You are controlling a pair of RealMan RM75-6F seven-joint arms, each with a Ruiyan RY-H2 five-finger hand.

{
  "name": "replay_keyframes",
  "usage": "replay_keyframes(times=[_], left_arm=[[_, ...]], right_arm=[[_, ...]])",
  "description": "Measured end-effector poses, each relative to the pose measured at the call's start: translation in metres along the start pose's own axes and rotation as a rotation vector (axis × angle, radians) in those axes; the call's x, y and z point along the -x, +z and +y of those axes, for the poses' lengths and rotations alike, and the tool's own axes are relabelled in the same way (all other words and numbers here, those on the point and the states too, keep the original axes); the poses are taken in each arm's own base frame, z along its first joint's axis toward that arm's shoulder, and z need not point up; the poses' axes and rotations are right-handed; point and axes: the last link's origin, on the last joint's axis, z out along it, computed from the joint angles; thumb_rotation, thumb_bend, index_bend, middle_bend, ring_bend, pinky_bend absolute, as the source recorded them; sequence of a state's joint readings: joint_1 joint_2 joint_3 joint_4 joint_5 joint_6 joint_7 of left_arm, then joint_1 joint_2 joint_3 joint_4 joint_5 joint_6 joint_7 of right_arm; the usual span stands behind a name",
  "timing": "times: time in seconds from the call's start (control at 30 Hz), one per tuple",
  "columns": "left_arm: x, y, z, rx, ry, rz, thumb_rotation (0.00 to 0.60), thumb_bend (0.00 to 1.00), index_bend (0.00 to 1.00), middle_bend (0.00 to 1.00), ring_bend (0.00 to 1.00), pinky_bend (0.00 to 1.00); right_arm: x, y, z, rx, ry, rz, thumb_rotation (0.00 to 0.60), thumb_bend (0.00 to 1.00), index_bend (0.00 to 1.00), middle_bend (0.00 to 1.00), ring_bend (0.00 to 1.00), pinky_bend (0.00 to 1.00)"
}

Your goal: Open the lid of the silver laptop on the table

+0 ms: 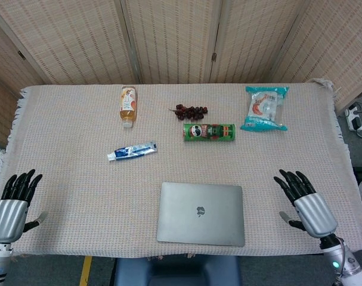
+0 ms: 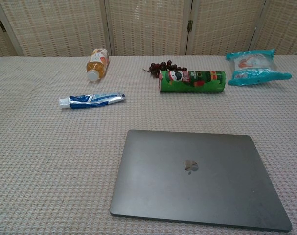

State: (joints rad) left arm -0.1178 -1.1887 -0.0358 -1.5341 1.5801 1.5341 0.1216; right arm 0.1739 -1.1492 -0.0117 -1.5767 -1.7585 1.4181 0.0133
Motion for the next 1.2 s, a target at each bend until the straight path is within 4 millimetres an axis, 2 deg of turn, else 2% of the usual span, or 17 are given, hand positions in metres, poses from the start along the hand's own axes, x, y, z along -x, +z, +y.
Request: replay_keyframes(times=[0.37, 0.77, 1.2], left_arm=[[0.002, -0.001, 0.007, 0.047, -0.018, -0.011, 0.6, 0.25, 0.02, 0.02, 0.0, 0.0], [0.006, 0.001, 0.017, 0.097, -0.024, -0.03, 0.6, 0.25, 0.02, 0.02, 0.0, 0.0], [0.014, 0.001, 0.016, 0.097, -0.041, -0.053, 0.6, 0.25, 0.02, 0.02, 0.0, 0.0]], right_arm=[[0.034, 0.043, -0.065, -0.331, 0.013, -0.149, 0.6, 0.29, 0.0, 0.0, 0.02, 0.0], [0.07, 0.067, -0.131, -0.554, -0.019, -0.258, 0.6, 0.29, 0.0, 0.0, 0.0, 0.0], [0.102, 0.077, -0.162, -0.621, -0.045, -0.317, 0.6, 0.29, 0.0, 0.0, 0.0, 0.0]])
